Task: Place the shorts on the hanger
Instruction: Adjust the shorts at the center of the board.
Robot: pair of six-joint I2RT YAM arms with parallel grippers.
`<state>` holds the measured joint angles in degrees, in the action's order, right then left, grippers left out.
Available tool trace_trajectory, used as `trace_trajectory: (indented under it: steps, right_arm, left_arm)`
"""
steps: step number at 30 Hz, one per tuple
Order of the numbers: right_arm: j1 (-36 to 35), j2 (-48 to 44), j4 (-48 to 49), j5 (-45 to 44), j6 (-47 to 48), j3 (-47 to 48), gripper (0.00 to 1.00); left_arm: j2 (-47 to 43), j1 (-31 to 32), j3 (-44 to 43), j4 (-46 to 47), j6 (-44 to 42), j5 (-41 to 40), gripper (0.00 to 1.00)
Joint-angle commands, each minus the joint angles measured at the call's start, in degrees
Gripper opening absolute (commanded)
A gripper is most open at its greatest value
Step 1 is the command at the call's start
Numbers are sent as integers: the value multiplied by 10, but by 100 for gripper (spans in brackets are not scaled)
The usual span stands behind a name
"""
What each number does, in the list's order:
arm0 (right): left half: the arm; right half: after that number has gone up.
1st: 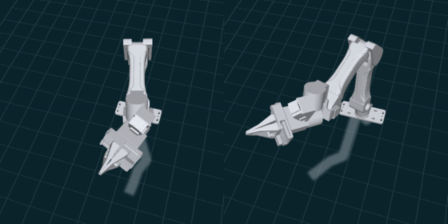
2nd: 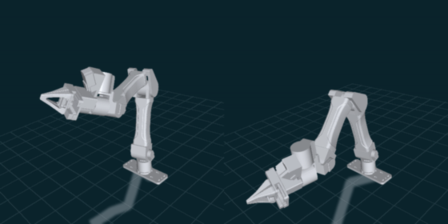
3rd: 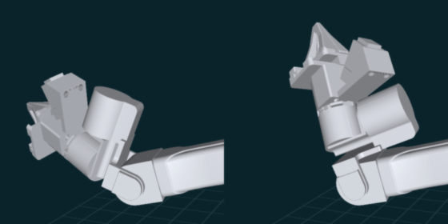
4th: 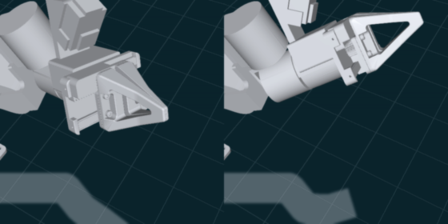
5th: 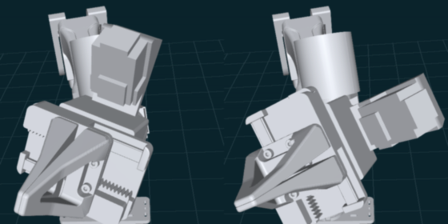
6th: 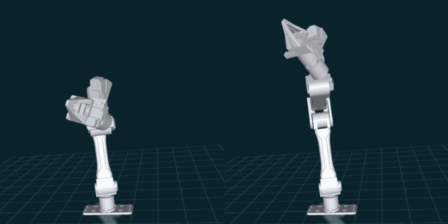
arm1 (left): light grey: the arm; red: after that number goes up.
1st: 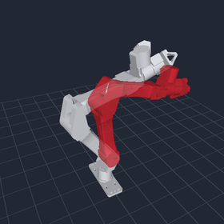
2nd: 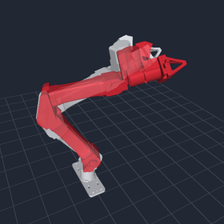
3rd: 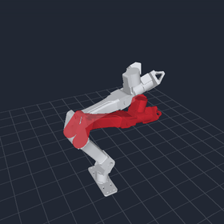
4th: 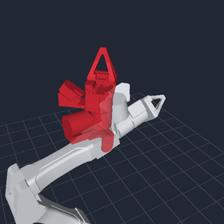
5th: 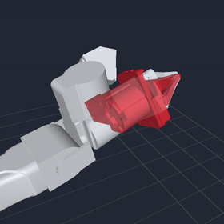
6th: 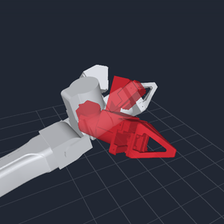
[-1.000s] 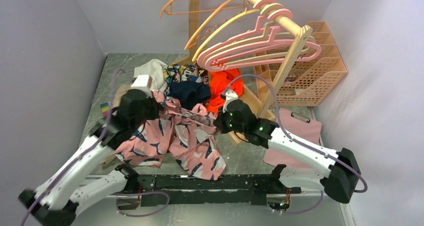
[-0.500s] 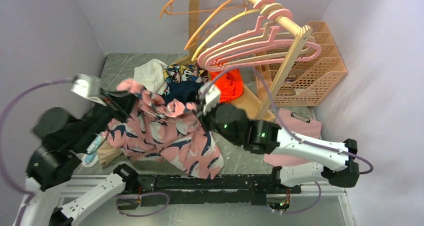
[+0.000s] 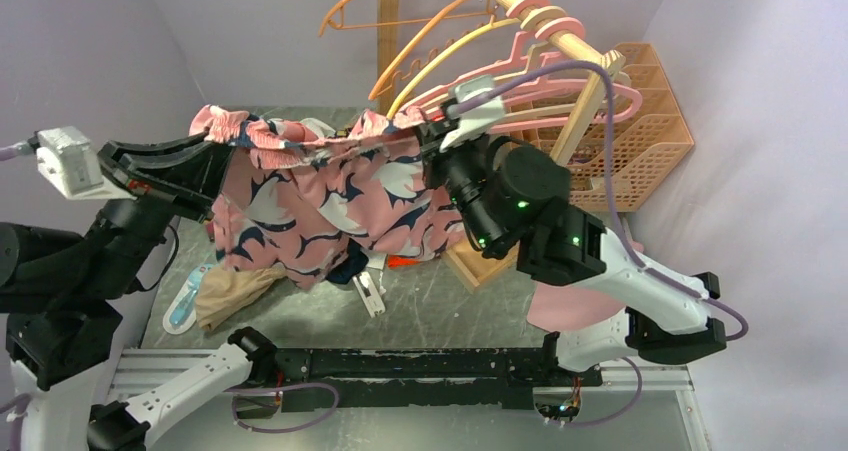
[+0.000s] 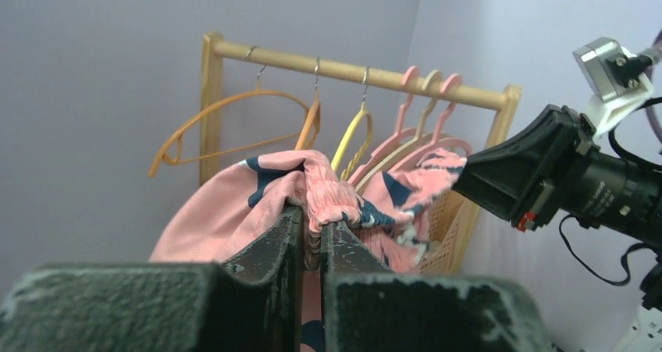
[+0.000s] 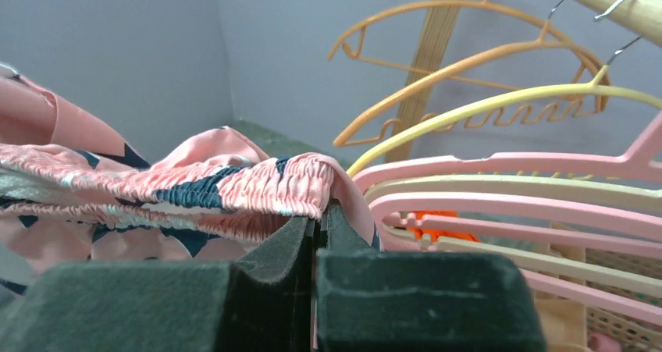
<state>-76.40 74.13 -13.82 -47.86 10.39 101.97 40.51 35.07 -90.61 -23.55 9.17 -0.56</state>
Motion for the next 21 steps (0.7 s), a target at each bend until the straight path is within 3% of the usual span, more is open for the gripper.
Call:
trace_trajectory:
  steps: [1, 4, 7, 14, 21]
  right_arm:
    - [1, 2, -41, 3, 21, 51, 0]
    - [1, 4, -69, 121, -2, 150, 0]
    - [1, -27, -55, 192, -23, 127, 0]
    - [1, -132, -45, 96, -82, -167, 0]
    - [4, -180, -67, 18, -177, -335, 0]
  left_arm:
    - [21, -3, -64, -1, -24, -34, 7]
    - [63, -3, -151, -2, -31, -9, 7]
    - [55, -3, -133, 12, -11, 11, 7]
    - [-50, -2, 113, -14, 60, -13, 7]
    - [-78, -3, 264, -72, 113, -82, 7]
